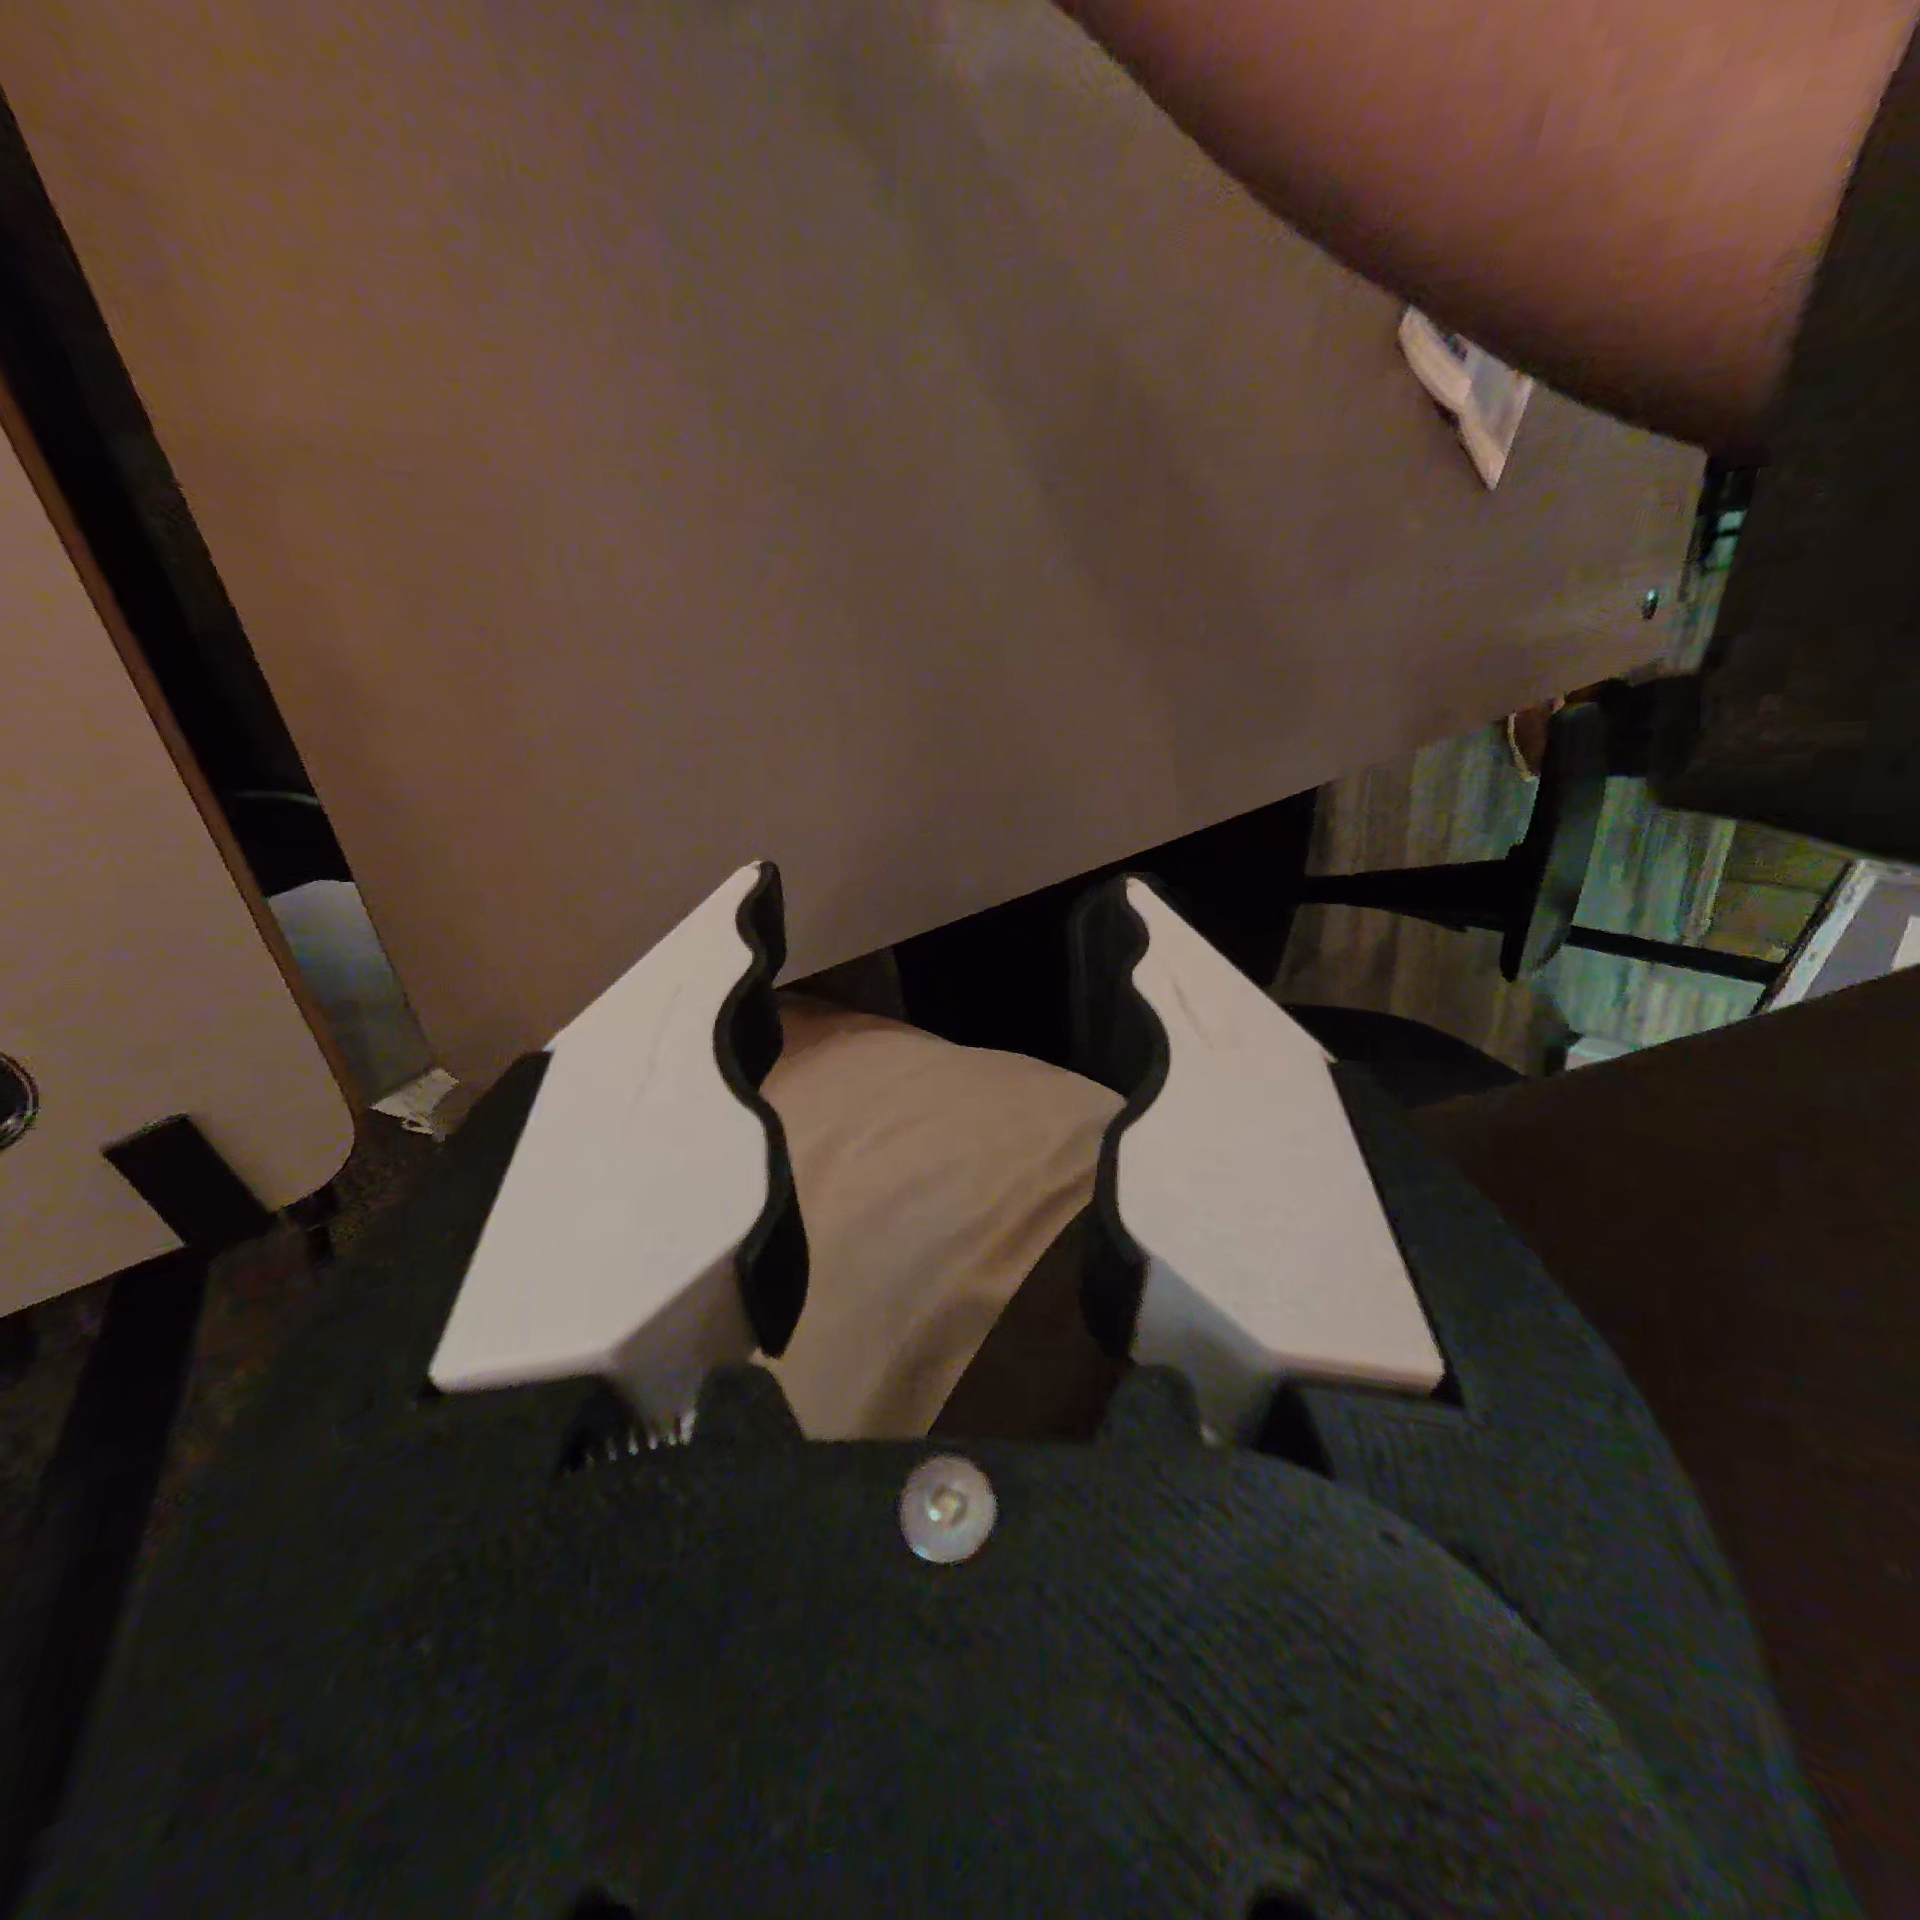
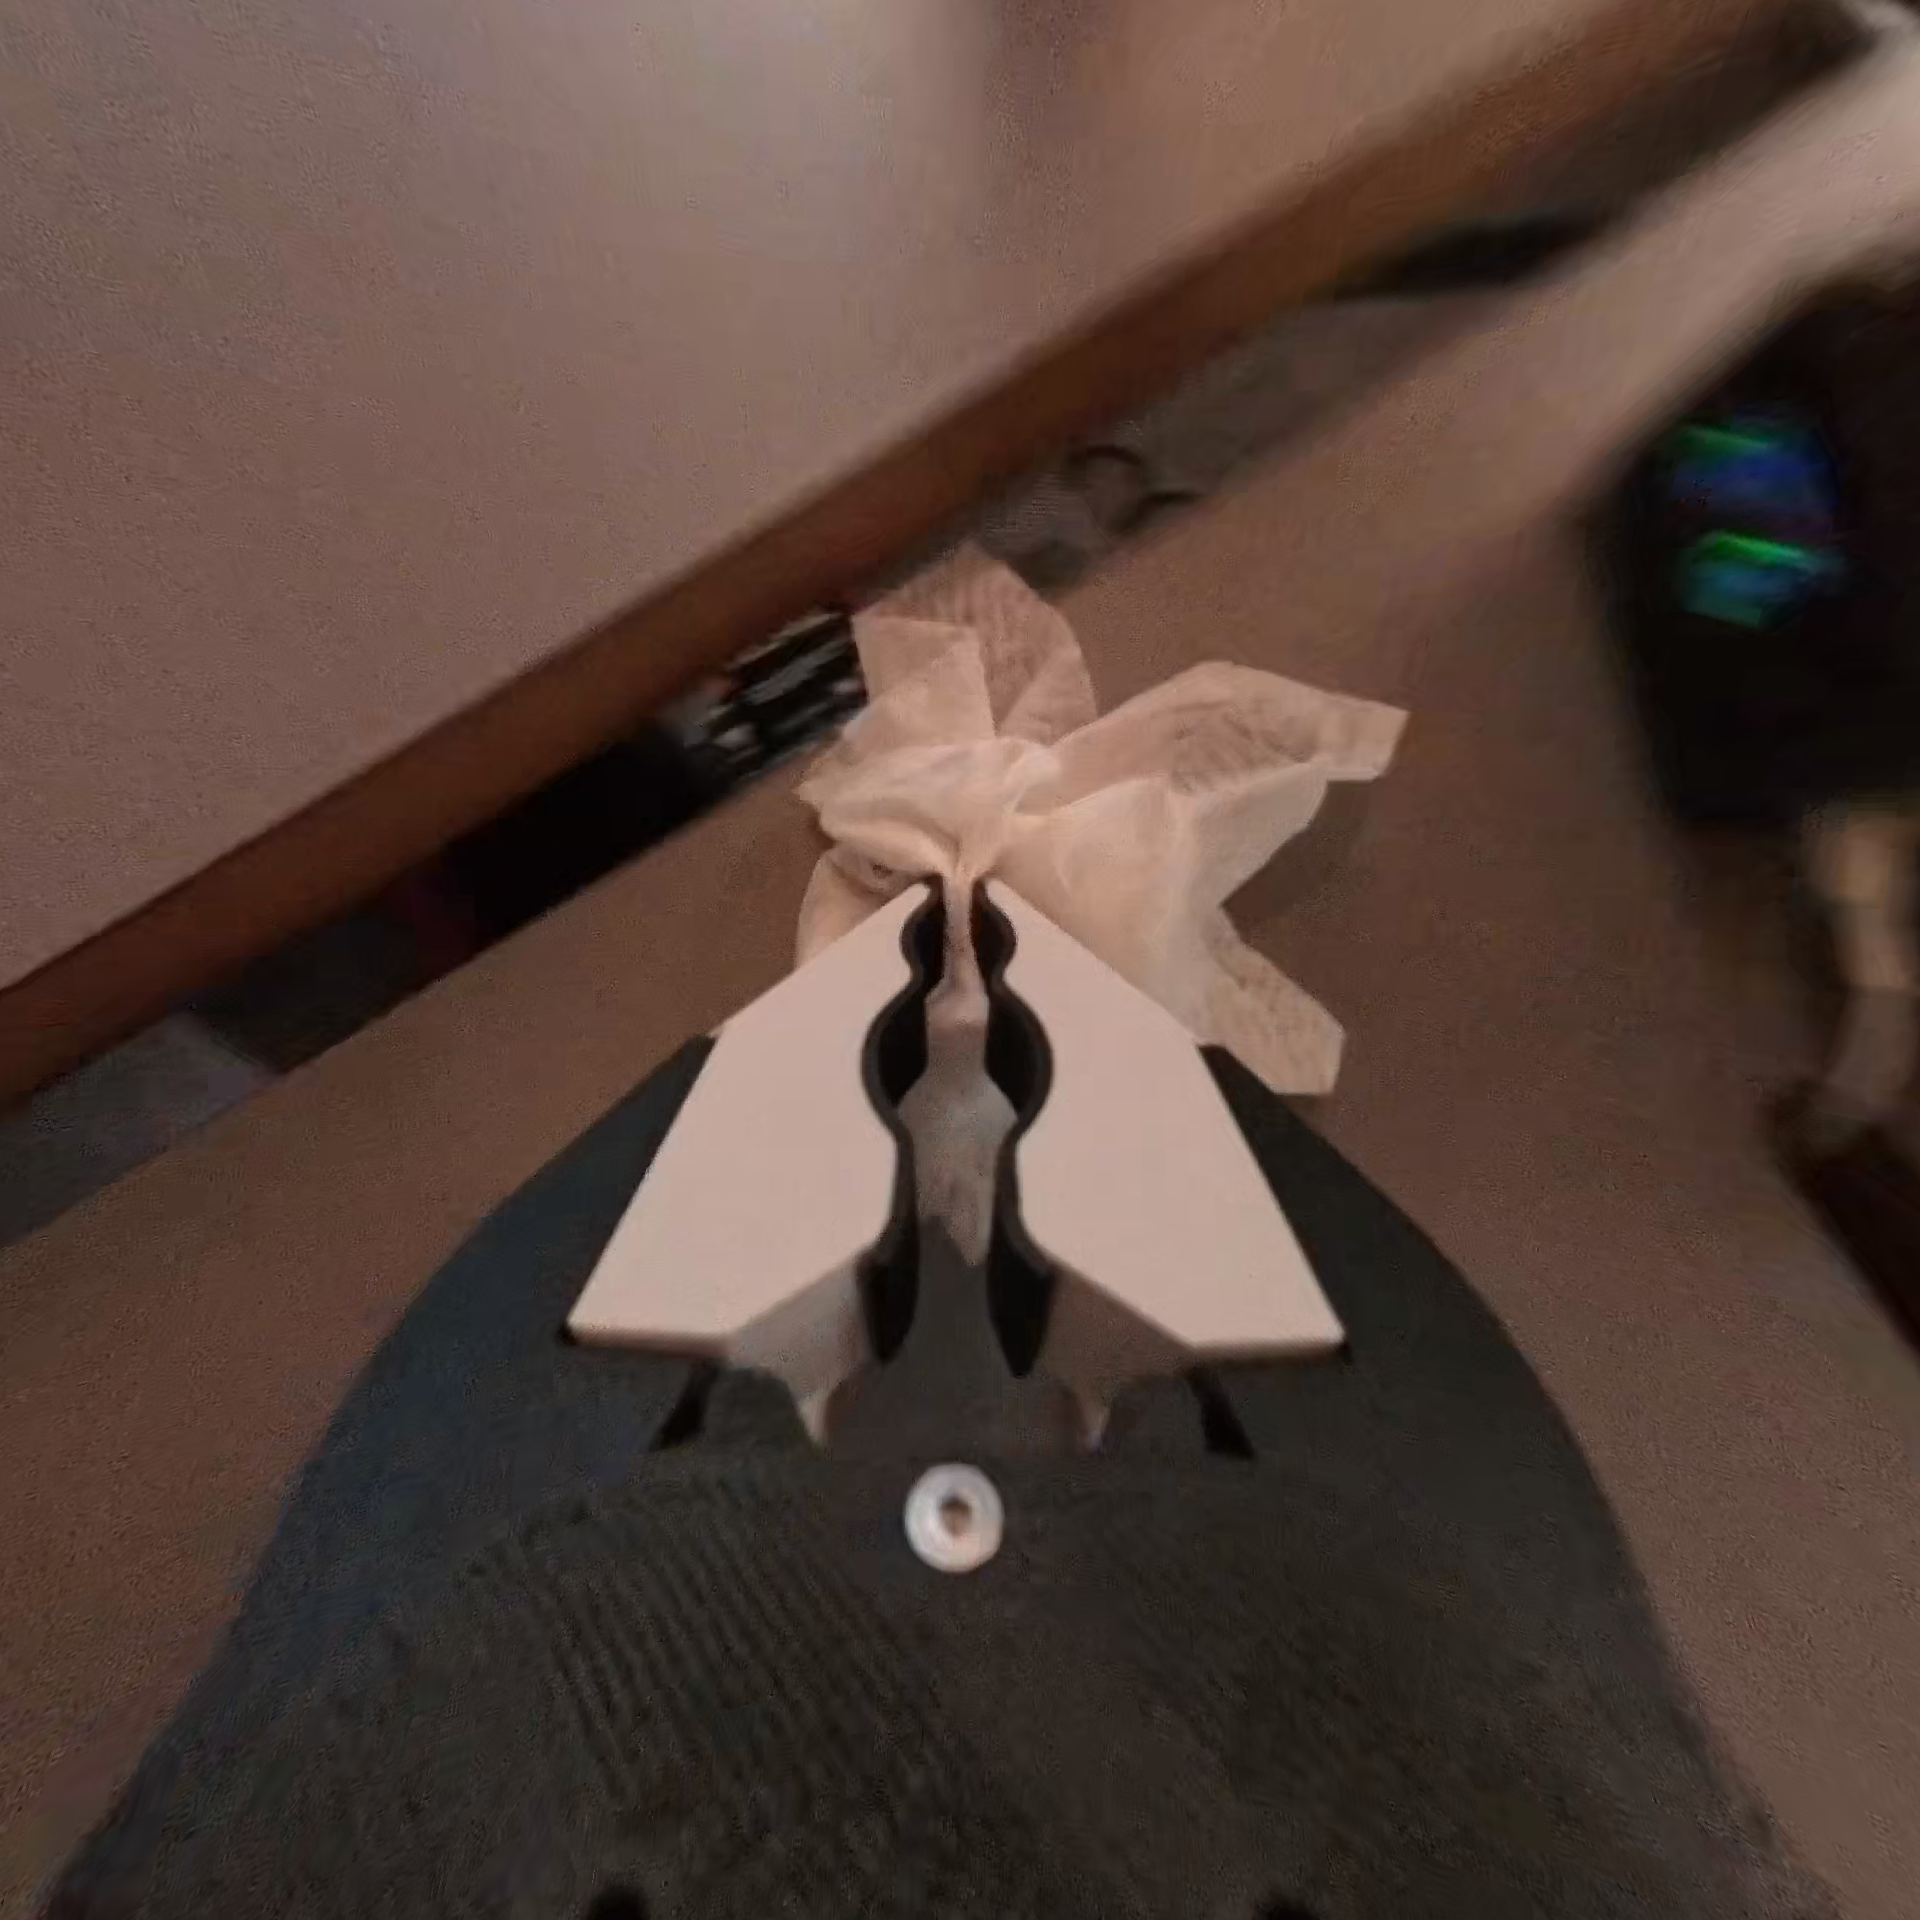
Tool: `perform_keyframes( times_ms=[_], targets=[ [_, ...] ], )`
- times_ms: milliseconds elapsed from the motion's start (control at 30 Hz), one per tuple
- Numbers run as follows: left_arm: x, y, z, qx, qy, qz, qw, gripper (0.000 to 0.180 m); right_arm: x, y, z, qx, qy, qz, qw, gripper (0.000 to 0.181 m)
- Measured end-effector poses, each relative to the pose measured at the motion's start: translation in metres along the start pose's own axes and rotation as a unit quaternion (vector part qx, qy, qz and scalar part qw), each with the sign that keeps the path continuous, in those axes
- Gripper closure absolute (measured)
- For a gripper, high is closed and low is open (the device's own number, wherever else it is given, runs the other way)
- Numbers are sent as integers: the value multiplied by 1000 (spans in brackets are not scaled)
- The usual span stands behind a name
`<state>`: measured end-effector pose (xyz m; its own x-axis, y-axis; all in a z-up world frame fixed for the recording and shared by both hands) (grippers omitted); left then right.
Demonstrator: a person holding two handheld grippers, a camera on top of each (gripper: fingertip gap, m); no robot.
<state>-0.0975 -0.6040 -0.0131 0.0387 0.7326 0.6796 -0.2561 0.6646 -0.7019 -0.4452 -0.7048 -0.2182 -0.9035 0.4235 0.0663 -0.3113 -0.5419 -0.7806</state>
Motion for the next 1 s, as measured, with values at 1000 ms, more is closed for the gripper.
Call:
perform_keyframes(
  times_ms=[1000],
  targets=[
    [-12,-22,-13,28,36,51,998,120,-350,-175,-176,-22,-161,325,932,178]
  ],
)
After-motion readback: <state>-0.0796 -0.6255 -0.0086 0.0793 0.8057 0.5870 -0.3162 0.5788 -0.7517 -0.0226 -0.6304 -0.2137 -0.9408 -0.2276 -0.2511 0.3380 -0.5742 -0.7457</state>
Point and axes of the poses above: each gripper's, where its closed fingertips meet, y out along the fingers, z out of its top, x = y × z across the jaws, the point moved 2 cm from there along -y, back along the fingers, and after that the axes turned 8 degrees about -z, right-handed, at the moved point
